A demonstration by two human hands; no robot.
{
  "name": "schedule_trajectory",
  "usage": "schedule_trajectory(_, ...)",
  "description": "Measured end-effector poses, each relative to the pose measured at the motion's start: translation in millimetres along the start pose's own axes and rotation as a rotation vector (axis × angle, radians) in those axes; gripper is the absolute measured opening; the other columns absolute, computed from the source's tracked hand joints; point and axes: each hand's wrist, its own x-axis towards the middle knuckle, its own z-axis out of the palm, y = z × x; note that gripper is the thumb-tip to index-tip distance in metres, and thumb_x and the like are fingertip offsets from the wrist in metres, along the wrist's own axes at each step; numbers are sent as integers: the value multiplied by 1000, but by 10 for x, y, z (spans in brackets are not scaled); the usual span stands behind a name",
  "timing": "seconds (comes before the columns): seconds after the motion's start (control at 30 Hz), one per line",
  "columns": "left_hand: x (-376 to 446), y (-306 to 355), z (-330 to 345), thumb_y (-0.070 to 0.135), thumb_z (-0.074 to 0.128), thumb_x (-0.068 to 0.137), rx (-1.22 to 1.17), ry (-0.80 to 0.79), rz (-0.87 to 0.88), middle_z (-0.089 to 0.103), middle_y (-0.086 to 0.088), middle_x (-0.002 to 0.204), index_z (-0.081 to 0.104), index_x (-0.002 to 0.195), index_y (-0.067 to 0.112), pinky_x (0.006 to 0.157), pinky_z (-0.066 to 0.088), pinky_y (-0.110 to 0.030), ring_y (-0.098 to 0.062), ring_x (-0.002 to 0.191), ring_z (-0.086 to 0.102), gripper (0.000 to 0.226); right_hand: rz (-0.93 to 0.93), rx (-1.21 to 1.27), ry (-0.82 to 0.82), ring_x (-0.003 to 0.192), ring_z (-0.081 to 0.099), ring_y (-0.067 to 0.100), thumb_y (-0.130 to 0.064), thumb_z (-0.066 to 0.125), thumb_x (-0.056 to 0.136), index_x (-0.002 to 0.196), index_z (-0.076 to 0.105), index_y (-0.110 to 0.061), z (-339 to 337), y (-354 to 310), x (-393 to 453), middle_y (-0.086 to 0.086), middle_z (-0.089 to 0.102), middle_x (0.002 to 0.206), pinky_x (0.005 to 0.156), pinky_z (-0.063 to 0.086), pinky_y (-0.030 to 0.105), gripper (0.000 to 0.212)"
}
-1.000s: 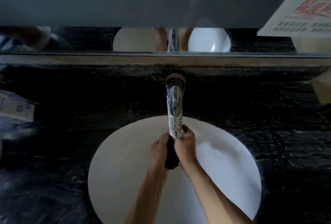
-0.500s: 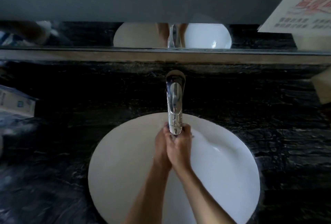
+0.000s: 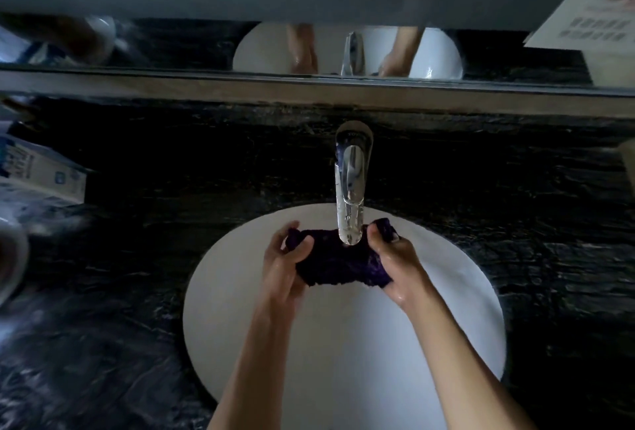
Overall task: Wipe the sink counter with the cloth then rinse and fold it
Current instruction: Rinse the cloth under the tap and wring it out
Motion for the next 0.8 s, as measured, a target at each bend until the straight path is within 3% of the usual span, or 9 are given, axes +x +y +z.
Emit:
schedule_trajectory(0.07, 35, -18, -59, -4, 62, 90, -22, -13, -24, 70, -18, 107, 56, 128, 10, 67, 60, -39, -30, 86, 74, 41, 8, 27, -78, 72, 74, 33, -6, 71, 90, 100, 73, 0, -141, -5, -65, 23, 75, 91, 57, 59, 37, 11)
schedule_trajectory(0.13, 73, -106, -78, 3, 66, 87, -2, -30, -63, 71, -18, 106, 62, 123, 10, 69, 59, -40, -31, 88, 72, 37, -5, 33, -74, 83, 76, 36, 1, 70, 89, 105, 72, 3, -285, -17, -82, 27, 75, 100, 66, 62, 39, 16)
schedule_trajectory(0.3, 16, -338, 87, 20, 69, 85, 94, -90, -127, 71, -23, 94, 74, 99, 2, 53, 52, -33, -30, 70, 68, 23, -153, 83, 20, 93, 75, 37, -13, 59, 100, 111, 68, 4, -494, -14, -207, 23, 76, 104, 68, 60, 35, 22)
schedule_trajectory(0.47, 48, -452, 270, 36, 62, 91, 389, -149, -29, 72, -17, 97, 65, 110, 9, 70, 59, -46, -37, 83, 70, 33, -286, 31, 194, 92, 75, 35, -23, 63, 100, 103, 66, 3, -632, 115, -302, 20, 76, 98, 78, 60, 40, 26)
schedule_trajectory(0.53, 67, -456, 279, 41, 65, 91, 446, -177, -5, 71, -22, 101, 65, 110, 13, 69, 61, -50, -38, 84, 71, 34, -342, -35, 228, 94, 74, 37, -26, 63, 100, 98, 68, -4, -665, 150, -316, 21, 75, 98, 84, 60, 45, 23)
schedule_trajectory(0.6, 81, -422, 248, 35, 67, 92, 440, -213, 19, 66, -29, 97, 63, 112, 7, 61, 54, -45, -36, 73, 66, 35, -372, -43, 236, 96, 73, 40, -25, 64, 100, 96, 69, -5, -687, 187, -297, 24, 74, 100, 89, 59, 50, 21)
schedule_trajectory(0.7, 83, -333, 174, 19, 63, 95, 428, -247, 40, 66, -39, 94, 63, 111, -4, 66, 47, -47, -36, 74, 64, 28, -362, 16, 193, 97, 73, 40, -12, 66, 97, 100, 71, -5, -653, 175, -236, 22, 76, 101, 92, 56, 50, 9)
schedule_trajectory(0.8, 71, -251, 60, 9, 58, 99, 326, -213, 90, 71, -22, 89, 67, 104, -5, 69, 51, -35, -27, 78, 66, 18, -354, 19, 131, 93, 73, 36, -1, 73, 87, 101, 74, -8, -580, 138, -157, 17, 77, 102, 86, 51, 47, 15)
